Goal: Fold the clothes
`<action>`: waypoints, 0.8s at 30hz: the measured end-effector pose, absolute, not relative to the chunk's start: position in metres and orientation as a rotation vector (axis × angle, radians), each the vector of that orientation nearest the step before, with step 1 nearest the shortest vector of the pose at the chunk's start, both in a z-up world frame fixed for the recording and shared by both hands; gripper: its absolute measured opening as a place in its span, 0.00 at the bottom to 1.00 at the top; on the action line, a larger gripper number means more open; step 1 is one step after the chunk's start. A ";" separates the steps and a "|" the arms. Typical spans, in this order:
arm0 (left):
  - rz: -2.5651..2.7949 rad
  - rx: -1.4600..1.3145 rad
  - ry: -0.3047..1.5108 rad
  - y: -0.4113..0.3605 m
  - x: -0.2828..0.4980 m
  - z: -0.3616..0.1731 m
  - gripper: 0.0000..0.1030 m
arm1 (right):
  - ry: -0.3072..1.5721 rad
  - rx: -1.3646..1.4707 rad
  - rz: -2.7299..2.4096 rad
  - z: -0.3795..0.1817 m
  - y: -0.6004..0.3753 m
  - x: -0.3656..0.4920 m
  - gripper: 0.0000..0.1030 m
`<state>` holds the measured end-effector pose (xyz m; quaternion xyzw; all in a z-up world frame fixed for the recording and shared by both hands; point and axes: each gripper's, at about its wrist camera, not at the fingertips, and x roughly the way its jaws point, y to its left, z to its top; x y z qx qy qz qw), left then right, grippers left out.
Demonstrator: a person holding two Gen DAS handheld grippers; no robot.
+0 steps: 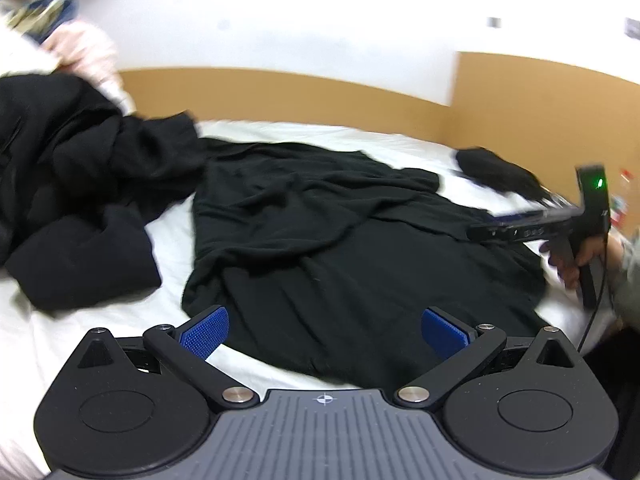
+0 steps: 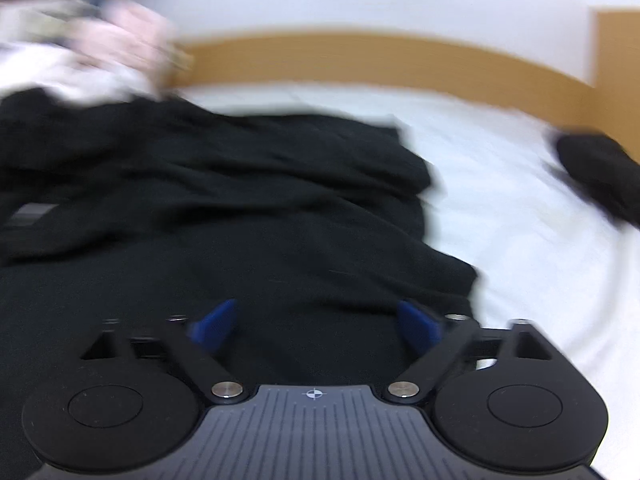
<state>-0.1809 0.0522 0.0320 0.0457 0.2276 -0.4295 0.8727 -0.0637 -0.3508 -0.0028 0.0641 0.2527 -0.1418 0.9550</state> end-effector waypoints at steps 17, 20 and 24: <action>-1.222 0.612 0.359 0.035 -0.216 0.004 0.79 | 0.660 -0.583 0.106 -0.009 -0.207 -0.134 0.64; -1.231 0.615 0.368 0.027 -0.209 0.005 0.77 | 0.625 -0.567 0.111 -0.011 -0.204 -0.126 0.64; -1.247 0.600 0.379 0.012 -0.198 0.009 0.78 | 0.598 -0.578 0.053 -0.013 -0.210 -0.111 0.63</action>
